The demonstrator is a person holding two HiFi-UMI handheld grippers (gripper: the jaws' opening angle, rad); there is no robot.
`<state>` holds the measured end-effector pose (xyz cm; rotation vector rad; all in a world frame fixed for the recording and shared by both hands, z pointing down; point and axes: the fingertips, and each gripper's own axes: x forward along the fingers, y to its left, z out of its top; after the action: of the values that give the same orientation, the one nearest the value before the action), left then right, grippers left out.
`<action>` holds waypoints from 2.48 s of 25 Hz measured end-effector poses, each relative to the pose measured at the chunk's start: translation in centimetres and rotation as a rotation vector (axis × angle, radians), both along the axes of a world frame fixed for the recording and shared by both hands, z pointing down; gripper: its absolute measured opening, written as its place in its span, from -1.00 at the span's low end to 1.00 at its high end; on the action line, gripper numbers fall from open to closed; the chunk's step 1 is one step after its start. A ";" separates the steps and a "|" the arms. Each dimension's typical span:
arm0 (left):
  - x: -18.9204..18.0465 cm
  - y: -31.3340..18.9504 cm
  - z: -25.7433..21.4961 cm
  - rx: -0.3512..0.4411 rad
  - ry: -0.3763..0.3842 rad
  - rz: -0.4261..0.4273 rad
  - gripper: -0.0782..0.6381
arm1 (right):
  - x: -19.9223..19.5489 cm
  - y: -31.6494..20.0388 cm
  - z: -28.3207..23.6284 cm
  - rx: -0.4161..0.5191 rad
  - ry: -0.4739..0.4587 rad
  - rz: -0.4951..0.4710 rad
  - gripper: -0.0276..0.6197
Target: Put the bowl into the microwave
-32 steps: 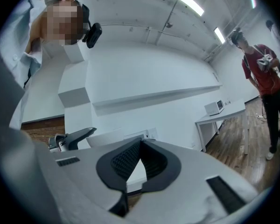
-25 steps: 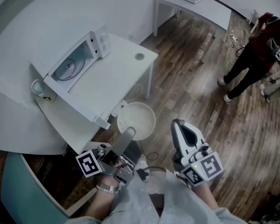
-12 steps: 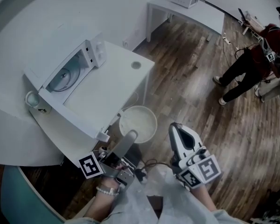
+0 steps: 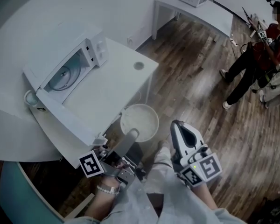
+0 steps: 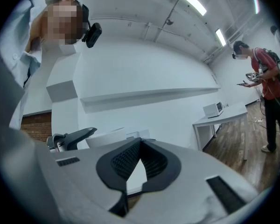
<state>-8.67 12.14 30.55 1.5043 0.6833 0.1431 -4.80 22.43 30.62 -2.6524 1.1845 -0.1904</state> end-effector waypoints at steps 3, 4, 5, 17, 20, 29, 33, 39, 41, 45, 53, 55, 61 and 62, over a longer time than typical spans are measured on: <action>1.9 0.3 0.0 0.005 -0.004 -0.043 -0.06 | 2.6 0.1 0.0 0.005 -0.004 -0.046 -0.92; 2.7 0.4 0.0 0.005 -0.004 -0.059 -0.06 | 3.6 0.1 0.0 0.005 -0.005 -0.063 -0.92; 3.5 0.4 -0.1 0.005 -0.003 -0.075 -0.06 | 4.6 0.1 -0.1 0.004 -0.005 -0.080 -0.92; 11.7 2.0 -0.9 -0.011 0.018 -0.300 -0.06 | 15.2 2.0 -0.3 0.006 -0.010 -0.272 -0.92; 13.1 2.1 -1.2 -0.010 0.027 -0.368 -0.06 | 17.3 2.7 -0.1 0.009 -0.010 -0.316 -0.92; 14.3 2.7 -1.2 -0.001 0.019 -0.521 -0.06 | 20.9 4.4 1.5 0.011 -0.039 -0.410 -0.92; 14.2 3.0 -0.7 0.000 -0.004 -0.555 -0.06 | 21.1 4.3 1.7 0.011 -0.052 -0.443 -0.92; 14.4 2.0 -0.3 -0.004 -0.006 -0.596 -0.06 | 21.1 3.0 2.4 0.000 -0.065 -0.492 -0.92; 14.7 1.3 -0.2 -0.004 -0.002 -0.609 -0.06 | 21.5 2.2 2.5 -0.003 -0.064 -0.504 -0.92; 15.2 -0.7 -0.3 0.000 0.006 -0.635 -0.06 | 22.4 -0.1 2.3 -0.002 -0.056 -0.526 -0.92; 16.4 -6.5 -0.2 -0.007 0.005 -0.709 -0.06 | 23.5 -6.7 1.3 -0.020 -0.025 -0.620 -0.92; 16.6 -8.1 -0.2 -0.013 0.005 -0.729 -0.06 | 23.9 -8.4 1.3 -0.024 -0.022 -0.639 -0.92; 17.3 -12.2 -0.4 -0.006 0.000 -0.758 -0.06 | 24.7 -13.5 0.8 -0.015 -0.019 -0.678 -0.92; 17.4 -12.8 -0.5 -0.005 0.001 -0.763 -0.06 | 24.8 -14.4 0.7 -0.012 -0.017 -0.686 -0.92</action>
<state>8.70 -0.69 30.02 1.6624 0.0758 -0.4397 19.96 8.04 31.32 -2.1371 2.0396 -0.3281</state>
